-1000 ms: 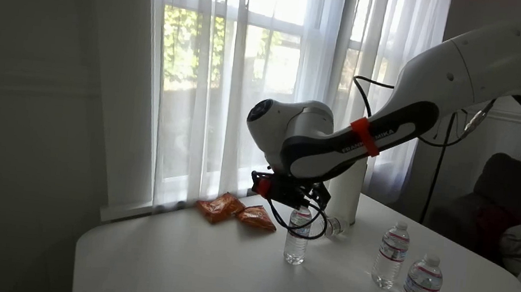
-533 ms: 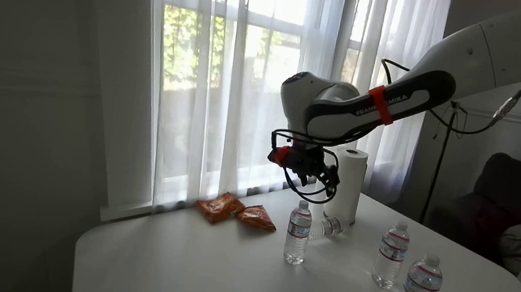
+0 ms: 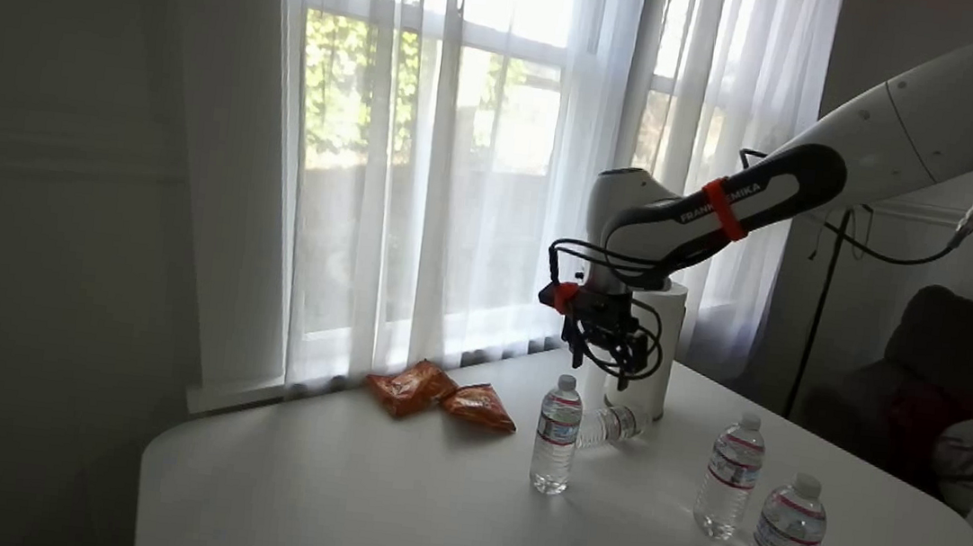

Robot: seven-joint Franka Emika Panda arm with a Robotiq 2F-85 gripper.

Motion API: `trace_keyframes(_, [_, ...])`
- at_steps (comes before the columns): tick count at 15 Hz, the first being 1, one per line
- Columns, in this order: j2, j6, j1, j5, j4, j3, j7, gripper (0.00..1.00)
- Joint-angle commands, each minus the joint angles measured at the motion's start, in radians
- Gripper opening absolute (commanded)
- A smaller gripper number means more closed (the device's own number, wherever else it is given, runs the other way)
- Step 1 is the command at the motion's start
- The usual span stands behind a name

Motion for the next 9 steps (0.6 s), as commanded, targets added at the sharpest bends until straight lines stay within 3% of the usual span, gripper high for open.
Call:
trace_keyframes(1, [-0.002, 0.017, 0.019, 0.045, -0.015, -0.038, -0.036, 1.0])
trace_keyframes(9, [0.016, 0.043, 0.0, 0.09, -0.015, -0.072, -0.017, 1.0])
